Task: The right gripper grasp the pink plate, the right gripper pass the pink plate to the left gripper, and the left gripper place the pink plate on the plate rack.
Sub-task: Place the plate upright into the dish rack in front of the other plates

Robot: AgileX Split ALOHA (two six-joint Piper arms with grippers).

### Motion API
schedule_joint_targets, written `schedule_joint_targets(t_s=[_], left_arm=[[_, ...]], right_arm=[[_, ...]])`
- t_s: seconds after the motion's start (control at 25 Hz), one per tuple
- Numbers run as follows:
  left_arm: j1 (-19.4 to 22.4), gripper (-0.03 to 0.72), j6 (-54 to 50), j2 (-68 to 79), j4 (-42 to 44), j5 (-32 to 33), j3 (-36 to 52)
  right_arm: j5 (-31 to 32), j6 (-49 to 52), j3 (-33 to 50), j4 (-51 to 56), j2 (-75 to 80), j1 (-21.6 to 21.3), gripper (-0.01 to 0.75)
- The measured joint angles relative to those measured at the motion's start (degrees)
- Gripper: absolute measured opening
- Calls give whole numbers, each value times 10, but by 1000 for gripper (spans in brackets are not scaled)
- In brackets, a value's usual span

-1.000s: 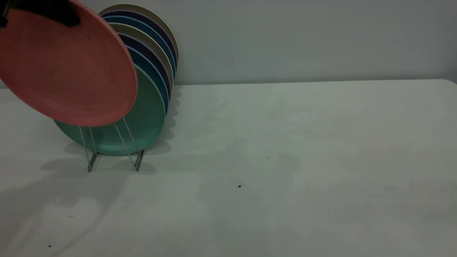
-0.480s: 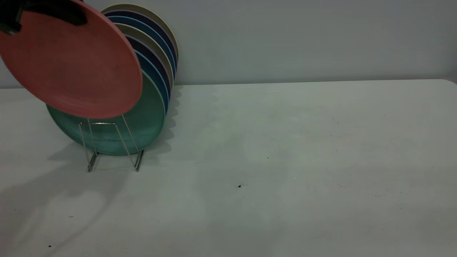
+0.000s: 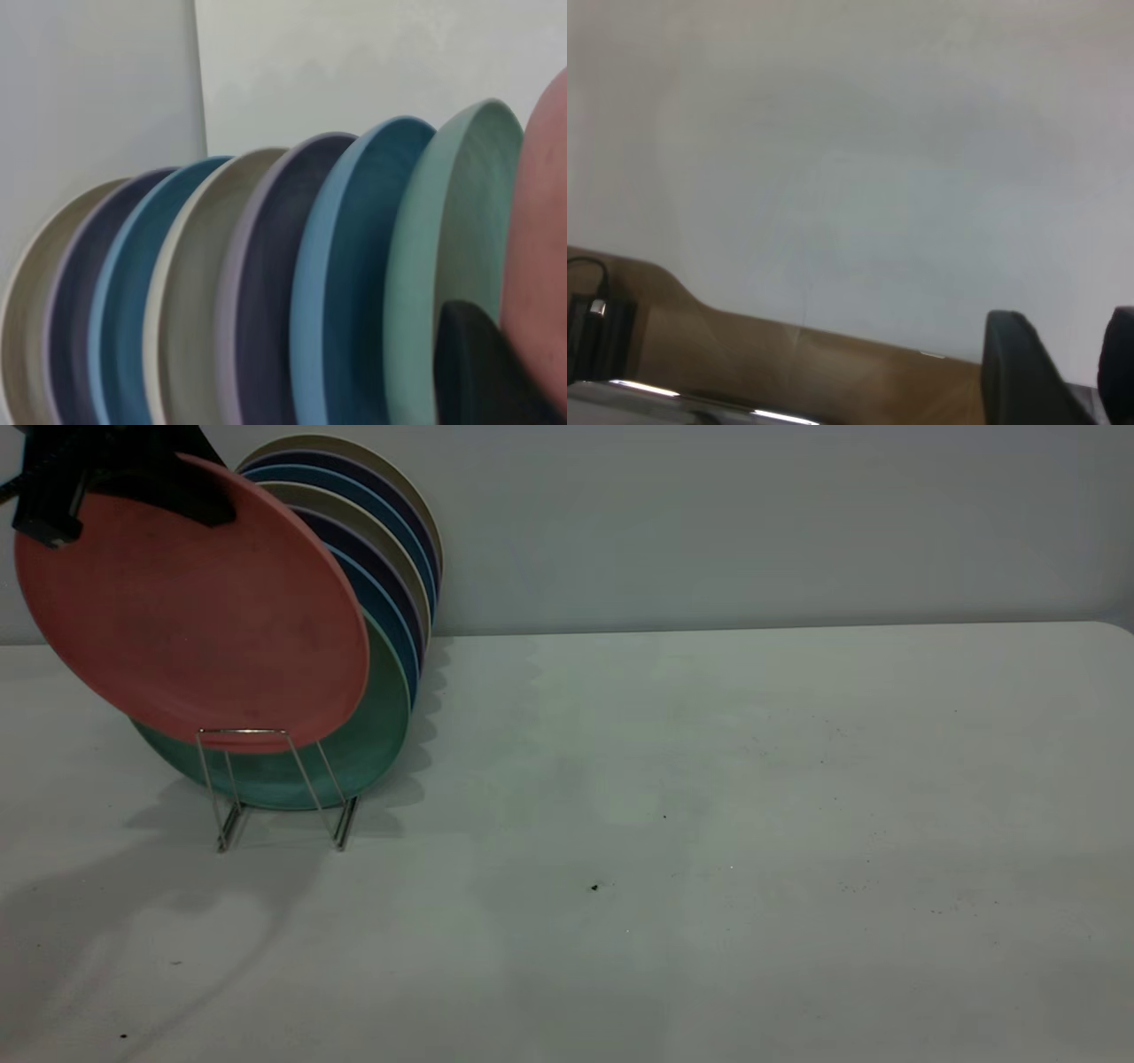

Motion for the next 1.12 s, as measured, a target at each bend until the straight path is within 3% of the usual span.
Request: schedule_joint_targets(t_s=[0.68,1.12], left_arm=[[0,128,-40,41,0,-9,0],[16,360,-104,41,0,-8,0]], right_arm=[[-12,0,1,-9,0,0,243],[-11,2,1,-10,0,0,243]])
